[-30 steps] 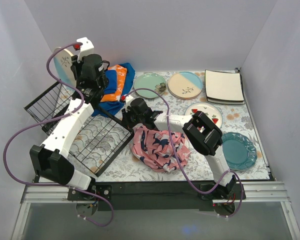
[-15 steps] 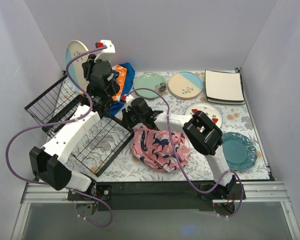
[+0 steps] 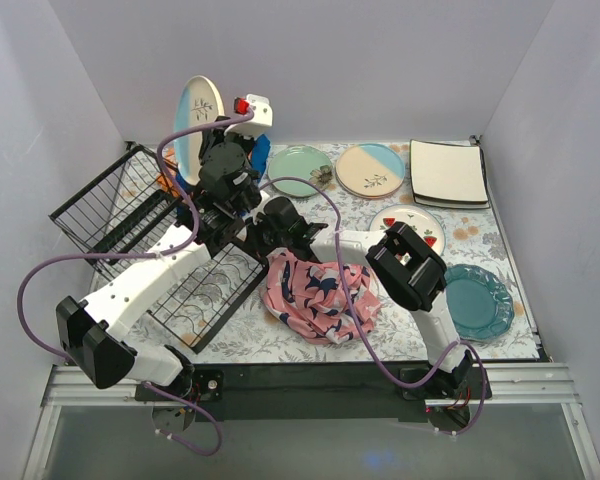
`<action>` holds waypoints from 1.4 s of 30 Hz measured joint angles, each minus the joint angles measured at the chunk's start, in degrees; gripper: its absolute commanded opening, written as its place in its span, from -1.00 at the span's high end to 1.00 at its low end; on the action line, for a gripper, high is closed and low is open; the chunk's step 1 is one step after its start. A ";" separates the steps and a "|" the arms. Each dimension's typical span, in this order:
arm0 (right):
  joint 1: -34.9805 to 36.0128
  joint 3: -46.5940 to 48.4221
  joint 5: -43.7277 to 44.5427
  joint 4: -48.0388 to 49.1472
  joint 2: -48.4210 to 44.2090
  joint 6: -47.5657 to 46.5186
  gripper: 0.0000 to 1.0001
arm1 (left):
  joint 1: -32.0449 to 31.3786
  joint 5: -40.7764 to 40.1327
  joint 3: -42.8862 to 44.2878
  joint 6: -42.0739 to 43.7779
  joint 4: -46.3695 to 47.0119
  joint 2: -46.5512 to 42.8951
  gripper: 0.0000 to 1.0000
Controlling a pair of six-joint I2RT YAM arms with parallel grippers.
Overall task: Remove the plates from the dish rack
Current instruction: Place the plate at the center of the board.
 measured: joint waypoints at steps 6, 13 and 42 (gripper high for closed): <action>-0.20 -1.29 0.46 1.31 -0.52 0.00 0.97 | -0.83 1.66 -1.38 -0.11 0.28 -0.46 1.00; -0.39 -3.21 0.96 2.27 -1.62 0.02 0.97 | -1.18 3.54 -4.92 -1.40 0.00 -2.01 1.00; -2.58 -8.04 -1.55 -2.29 -5.46 4.61 0.08 | -1.44 10.78 -9.09 -6.27 -3.06 -2.97 1.00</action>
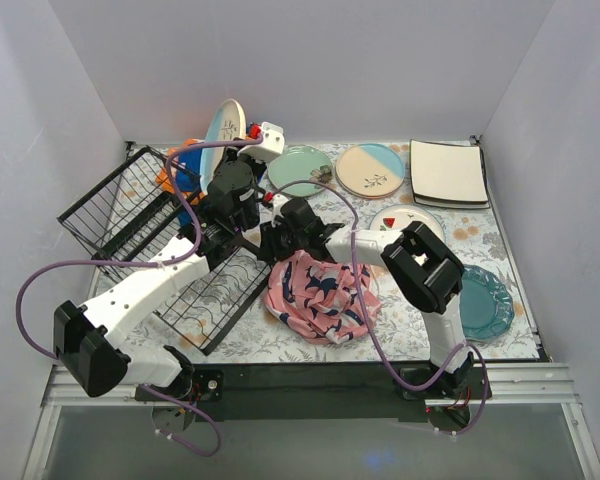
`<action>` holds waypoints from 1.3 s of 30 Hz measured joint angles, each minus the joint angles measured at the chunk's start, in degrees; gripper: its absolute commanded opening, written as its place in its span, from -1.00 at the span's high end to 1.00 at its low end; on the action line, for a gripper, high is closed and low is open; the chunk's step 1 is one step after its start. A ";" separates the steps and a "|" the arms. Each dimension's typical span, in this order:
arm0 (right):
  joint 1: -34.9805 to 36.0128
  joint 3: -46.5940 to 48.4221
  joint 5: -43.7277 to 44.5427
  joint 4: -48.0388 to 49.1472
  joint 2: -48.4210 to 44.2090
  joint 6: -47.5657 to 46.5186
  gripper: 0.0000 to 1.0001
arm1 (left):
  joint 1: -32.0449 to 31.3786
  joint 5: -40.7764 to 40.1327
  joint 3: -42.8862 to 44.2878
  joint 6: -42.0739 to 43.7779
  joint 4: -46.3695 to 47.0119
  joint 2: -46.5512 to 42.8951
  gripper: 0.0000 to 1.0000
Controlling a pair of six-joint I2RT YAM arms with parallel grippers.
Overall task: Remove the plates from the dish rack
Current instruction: Place the plate at the center of the board.
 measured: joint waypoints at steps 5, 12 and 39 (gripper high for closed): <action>-3.19 -3.30 -3.89 -1.53 -4.72 1.75 -0.05 | 0.00 1.92 0.00 0.42 -0.07 -0.52 1.00; -13.29 -6.36 -10.08 -0.68 -13.05 5.46 -0.38 | -1.33 7.58 -0.22 4.72 0.33 -0.72 1.00; -40.17 -9.33 -32.94 0.63 -27.52 16.00 -0.91 | -10.93 18.58 -20.87 46.14 55.34 29.40 1.00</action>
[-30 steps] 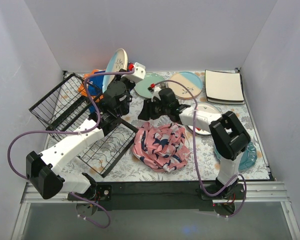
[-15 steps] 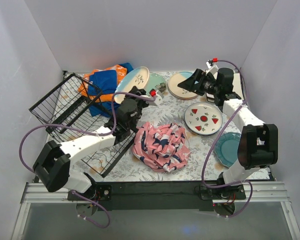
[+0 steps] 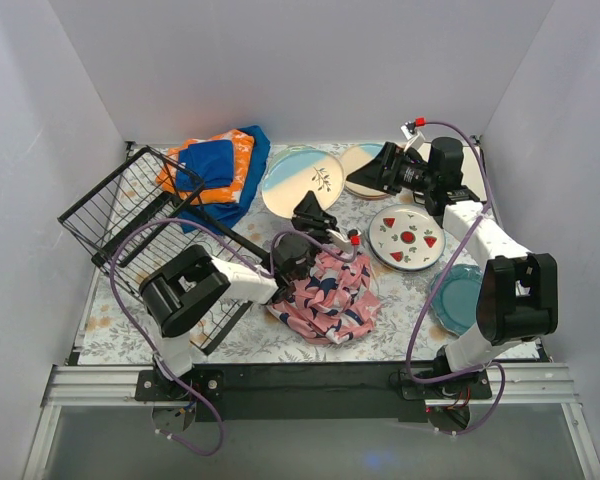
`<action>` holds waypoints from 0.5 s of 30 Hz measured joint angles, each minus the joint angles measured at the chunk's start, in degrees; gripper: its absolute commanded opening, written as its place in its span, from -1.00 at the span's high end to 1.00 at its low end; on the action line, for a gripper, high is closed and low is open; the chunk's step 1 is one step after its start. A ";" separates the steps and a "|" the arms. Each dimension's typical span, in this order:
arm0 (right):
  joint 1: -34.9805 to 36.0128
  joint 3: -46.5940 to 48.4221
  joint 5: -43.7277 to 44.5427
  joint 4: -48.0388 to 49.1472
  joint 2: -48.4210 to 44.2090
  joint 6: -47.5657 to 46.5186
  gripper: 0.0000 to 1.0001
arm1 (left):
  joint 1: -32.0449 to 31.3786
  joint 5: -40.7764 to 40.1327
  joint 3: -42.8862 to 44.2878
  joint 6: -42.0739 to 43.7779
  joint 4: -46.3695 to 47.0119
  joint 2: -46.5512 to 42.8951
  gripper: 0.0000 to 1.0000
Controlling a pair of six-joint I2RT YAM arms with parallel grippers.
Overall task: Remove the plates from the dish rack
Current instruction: Place the plate at the center of the board.
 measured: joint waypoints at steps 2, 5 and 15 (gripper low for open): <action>0.00 0.00 -0.04 0.09 0.00 0.15 -0.89 | -1.01 0.61 0.00 2.38 2.16 0.98 1.00; 0.00 0.00 -0.90 0.72 0.76 0.44 -0.85 | -2.32 1.31 0.00 6.19 4.70 2.43 1.00; 1.53 0.26 -1.79 1.36 6.25 1.79 -0.06 | -5.05 1.95 0.37 11.78 7.32 6.36 1.00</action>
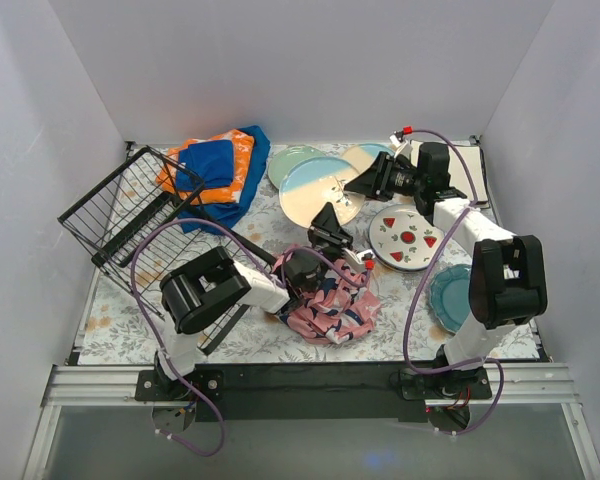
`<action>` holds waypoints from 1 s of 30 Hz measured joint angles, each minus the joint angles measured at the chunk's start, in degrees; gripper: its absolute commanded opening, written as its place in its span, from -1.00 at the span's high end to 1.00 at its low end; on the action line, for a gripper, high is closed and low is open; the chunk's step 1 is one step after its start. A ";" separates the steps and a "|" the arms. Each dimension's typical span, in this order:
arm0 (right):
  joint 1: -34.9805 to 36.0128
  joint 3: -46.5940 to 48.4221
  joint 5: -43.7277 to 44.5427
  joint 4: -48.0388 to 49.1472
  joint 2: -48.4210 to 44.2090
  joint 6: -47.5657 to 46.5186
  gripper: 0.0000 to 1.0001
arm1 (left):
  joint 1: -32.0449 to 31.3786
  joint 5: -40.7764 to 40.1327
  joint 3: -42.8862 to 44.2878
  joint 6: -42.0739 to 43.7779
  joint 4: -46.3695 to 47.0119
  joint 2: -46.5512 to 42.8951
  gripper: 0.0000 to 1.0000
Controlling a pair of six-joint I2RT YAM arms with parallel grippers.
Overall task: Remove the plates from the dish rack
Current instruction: Place the plate at the center of the board.
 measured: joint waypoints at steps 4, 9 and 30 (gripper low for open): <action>-0.02 0.00 0.46 0.02 0.72 0.22 0.58 | 0.09 0.39 0.22 1.22 1.16 1.27 1.00; -0.87 0.07 0.59 -0.48 1.36 7.08 0.97 | -0.04 -0.57 0.52 0.79 2.99 2.89 0.83; -2.23 0.09 -0.28 21.73 5.92 20.63 0.97 | -4.31 -4.33 0.52 -46.38 -12.22 -11.52 -0.30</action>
